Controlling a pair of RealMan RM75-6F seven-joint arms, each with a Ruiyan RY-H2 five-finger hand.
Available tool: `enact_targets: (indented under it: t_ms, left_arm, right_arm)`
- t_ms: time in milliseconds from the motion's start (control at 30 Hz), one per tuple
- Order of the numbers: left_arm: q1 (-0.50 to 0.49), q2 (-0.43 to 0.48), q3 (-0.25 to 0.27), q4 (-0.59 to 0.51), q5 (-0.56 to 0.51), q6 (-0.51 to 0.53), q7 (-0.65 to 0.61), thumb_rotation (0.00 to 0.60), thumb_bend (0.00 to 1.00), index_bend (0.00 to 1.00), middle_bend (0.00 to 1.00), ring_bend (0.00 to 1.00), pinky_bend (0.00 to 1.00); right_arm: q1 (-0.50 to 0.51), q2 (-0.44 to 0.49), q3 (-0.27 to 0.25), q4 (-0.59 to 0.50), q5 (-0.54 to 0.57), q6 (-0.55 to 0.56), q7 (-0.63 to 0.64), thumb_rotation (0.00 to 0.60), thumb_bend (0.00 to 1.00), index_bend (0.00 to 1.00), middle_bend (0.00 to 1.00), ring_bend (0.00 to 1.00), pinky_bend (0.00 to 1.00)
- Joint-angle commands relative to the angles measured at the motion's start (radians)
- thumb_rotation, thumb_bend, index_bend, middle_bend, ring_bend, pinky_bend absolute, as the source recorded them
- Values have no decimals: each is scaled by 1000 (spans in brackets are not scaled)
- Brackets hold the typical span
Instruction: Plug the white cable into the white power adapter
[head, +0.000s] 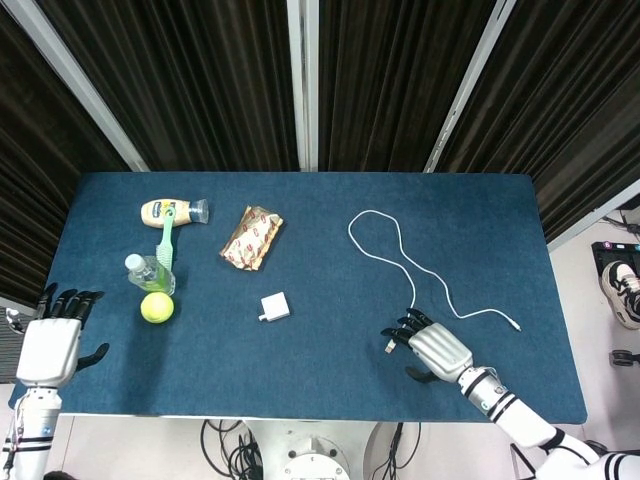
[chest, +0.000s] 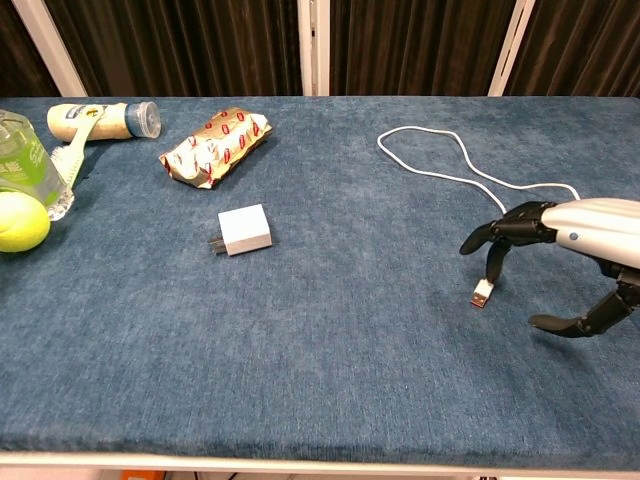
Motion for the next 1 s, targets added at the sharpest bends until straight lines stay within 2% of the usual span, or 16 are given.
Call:
enact_targets:
  t_ms: [33,400,567,767,867,1000]
  left_arm:
    - [1,-1,1,4,-3,-3,-4,600,144,214,216,138,62]
    - [0,-6,-4,20,-5,-9,-21,600,144,207,215,138,62]
    - [2,-5,-7,18,-1,-2,-24,600,143,207,215,138,62]
    - [5,-5,-4,11,7,4,-19,600,143,206,214,138,61]
    - [10,-3,-2,5,5,8,-18,600,144,207,213,138,62]
    - [17,-2,0,3,2,13,-19,600,143,206,209,138,62]
  right_arm:
    - [4,-5,0,7,9,-11,-6,600,269,170,310,114,45]
    - [3,-6,1,-5,14,1,-23,600,270,164,310,114,45]
    - [23,22,37,-17,-16,41,-55,600,268,172,311,115,45]
    - [94,15,51,46,-92,-1,-176,600,248,337,312,115,45]
    - [114,-18,38,94,-120,-17,-189,600,240,402,313,115,45]
    - [113,-76,19,184,-160,18,-176,600,227,447,320,115,45]
